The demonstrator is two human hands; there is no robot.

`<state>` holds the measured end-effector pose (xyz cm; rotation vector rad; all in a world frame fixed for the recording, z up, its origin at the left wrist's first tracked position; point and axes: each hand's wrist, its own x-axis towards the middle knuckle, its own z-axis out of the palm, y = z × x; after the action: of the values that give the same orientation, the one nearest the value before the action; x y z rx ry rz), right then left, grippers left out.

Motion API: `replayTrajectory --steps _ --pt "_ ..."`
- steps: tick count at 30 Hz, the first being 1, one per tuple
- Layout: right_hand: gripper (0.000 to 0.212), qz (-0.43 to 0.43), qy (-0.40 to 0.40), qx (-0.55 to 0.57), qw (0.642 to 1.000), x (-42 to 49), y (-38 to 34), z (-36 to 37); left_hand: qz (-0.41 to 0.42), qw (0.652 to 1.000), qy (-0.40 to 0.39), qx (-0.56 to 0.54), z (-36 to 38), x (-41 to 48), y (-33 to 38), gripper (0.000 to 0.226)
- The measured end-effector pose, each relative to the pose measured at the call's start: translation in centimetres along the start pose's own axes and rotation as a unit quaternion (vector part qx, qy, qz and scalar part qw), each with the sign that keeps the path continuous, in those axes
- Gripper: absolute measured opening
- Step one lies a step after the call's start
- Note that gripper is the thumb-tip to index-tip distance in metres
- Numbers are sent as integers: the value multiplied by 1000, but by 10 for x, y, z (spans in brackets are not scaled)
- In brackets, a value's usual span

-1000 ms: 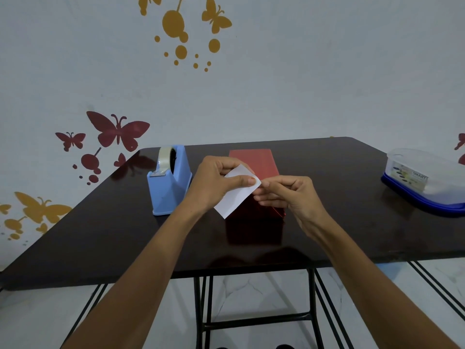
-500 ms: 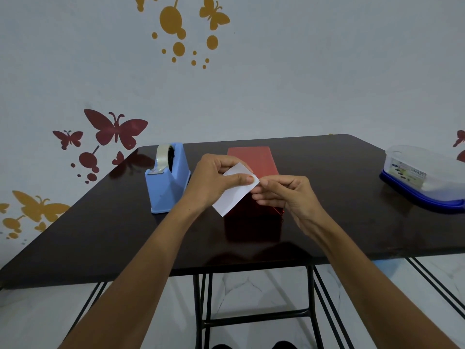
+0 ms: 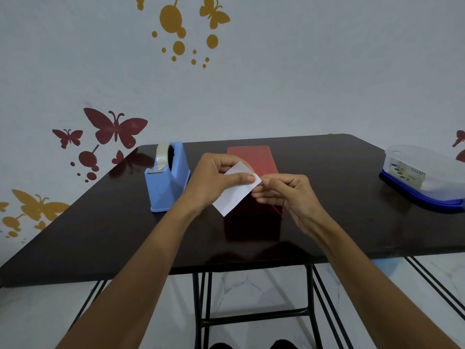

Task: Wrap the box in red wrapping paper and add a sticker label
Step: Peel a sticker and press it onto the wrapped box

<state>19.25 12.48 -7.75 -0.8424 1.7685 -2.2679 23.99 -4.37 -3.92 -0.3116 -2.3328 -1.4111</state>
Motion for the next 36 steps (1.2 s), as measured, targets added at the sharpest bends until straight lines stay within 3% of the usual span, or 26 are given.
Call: replayTrajectory --steps 8,17,30,36 --pt "22 32 -13 38 999 -3 0 0 4 1000 1 -1 0 0 -1 5" --pt "5 -1 17 3 1000 -1 2 0 8 1000 -15 1 6 0 0 10" --pt "19 9 18 29 999 -3 3 -5 1 1000 2 13 9 0 0 6" --pt "9 -1 25 22 999 -2 7 -5 9 1000 -1 27 10 0 0 4"
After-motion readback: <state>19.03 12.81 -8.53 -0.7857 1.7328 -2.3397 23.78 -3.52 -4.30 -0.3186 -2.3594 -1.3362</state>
